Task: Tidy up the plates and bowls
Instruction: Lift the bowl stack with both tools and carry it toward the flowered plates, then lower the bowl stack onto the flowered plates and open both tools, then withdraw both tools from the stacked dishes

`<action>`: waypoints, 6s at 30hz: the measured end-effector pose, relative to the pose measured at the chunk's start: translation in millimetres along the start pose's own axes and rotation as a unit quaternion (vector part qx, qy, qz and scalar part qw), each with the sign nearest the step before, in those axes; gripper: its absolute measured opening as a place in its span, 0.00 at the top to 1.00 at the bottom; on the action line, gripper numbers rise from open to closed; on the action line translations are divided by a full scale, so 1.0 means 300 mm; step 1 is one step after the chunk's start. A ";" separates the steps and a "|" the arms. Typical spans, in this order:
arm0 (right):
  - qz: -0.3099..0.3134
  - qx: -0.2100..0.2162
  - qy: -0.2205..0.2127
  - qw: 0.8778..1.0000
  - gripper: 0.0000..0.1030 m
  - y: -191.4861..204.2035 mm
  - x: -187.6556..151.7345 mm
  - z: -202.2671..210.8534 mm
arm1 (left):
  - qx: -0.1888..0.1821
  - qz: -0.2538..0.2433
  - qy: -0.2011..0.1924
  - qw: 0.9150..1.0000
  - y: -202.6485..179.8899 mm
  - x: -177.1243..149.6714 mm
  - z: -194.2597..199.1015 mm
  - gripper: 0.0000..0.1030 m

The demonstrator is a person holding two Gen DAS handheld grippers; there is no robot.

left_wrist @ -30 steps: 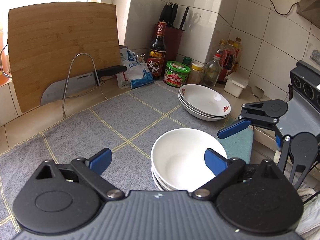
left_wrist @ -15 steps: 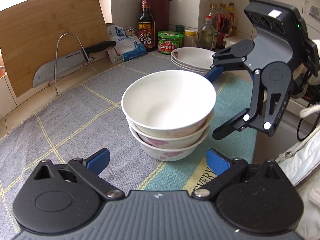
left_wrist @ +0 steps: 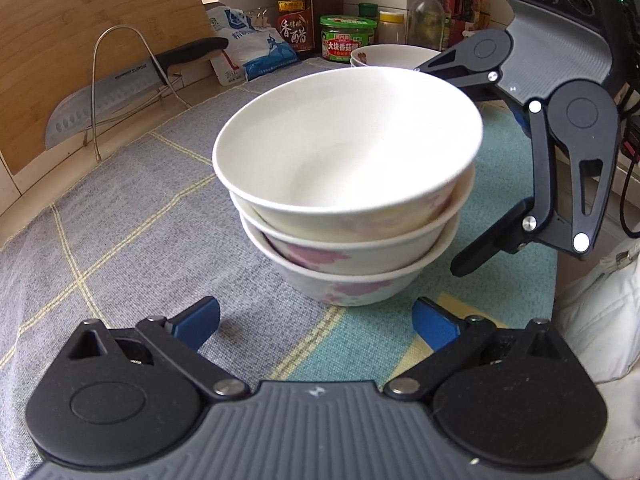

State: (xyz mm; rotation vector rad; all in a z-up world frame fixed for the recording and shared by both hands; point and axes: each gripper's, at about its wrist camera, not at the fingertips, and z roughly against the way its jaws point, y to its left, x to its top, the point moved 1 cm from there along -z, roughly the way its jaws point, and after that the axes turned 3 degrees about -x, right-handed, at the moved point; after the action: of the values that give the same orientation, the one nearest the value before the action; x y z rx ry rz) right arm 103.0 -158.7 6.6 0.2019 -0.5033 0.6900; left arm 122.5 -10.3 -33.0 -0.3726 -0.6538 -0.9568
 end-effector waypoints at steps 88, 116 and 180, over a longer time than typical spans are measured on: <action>0.116 0.096 0.018 0.988 0.13 -0.189 0.026 0.129 | -0.150 -0.103 0.011 0.983 -0.022 0.269 -0.056 0.16; 0.076 0.016 0.013 0.997 0.13 -0.742 -0.257 0.335 | -0.161 -0.166 -0.008 0.973 -0.292 0.734 -0.462 0.17; -0.437 -0.365 -0.065 0.819 0.00 -0.231 -0.237 0.641 | 0.073 0.108 -0.072 0.989 -0.295 0.571 0.005 0.01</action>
State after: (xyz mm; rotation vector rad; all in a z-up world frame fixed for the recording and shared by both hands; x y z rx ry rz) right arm 29.1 -316.3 135.4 -0.2519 -0.6967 -0.4483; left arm 117.0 -164.5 82.4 -0.3766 -0.7925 -0.6748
